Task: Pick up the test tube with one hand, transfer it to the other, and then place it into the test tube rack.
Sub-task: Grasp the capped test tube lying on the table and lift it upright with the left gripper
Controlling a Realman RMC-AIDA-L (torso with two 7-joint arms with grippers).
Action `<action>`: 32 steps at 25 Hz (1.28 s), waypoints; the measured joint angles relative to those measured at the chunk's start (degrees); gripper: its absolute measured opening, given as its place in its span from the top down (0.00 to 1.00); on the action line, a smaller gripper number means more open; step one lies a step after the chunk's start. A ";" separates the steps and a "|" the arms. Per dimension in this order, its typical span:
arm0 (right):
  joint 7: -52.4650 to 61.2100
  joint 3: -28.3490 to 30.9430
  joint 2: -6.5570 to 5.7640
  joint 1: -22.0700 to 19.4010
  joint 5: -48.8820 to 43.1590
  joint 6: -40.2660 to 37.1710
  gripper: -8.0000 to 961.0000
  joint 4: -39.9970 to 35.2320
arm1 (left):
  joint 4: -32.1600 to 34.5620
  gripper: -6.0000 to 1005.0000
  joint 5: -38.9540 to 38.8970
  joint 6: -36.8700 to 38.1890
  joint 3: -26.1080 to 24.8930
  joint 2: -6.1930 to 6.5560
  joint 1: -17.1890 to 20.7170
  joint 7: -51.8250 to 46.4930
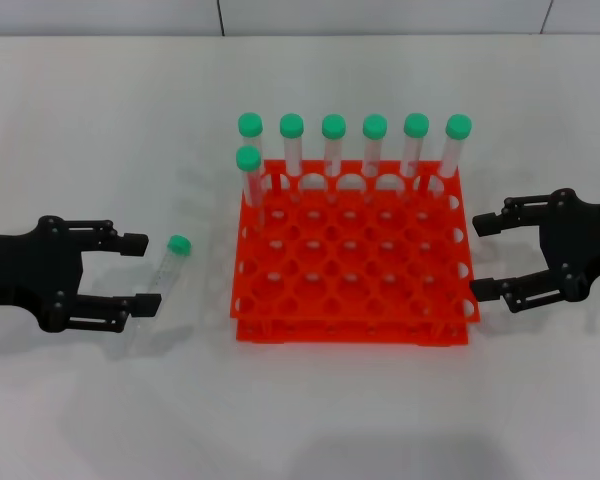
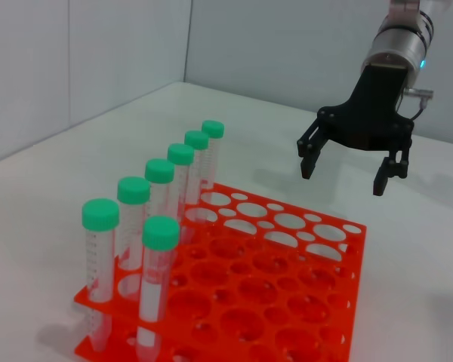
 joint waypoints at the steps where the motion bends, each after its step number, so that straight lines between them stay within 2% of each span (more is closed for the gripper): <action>1: 0.00 -0.04 0.00 0.00 -0.01 0.09 0.16 0.00 | 0.00 0.25 0.07 0.00 0.00 0.00 0.00 0.00; 25: 0.41 -0.57 -0.01 0.09 -0.33 1.08 0.16 0.80 | -0.33 0.25 0.37 -0.36 0.00 0.00 0.09 -0.12; 28: 0.37 -0.56 0.02 0.09 -0.33 1.07 0.16 0.80 | 0.04 0.25 0.38 -0.35 -0.13 -0.01 0.19 -1.86; 32: 0.35 -0.56 0.12 0.12 -0.33 0.94 0.16 0.79 | 2.60 0.25 0.39 0.24 0.42 -0.20 0.30 -10.74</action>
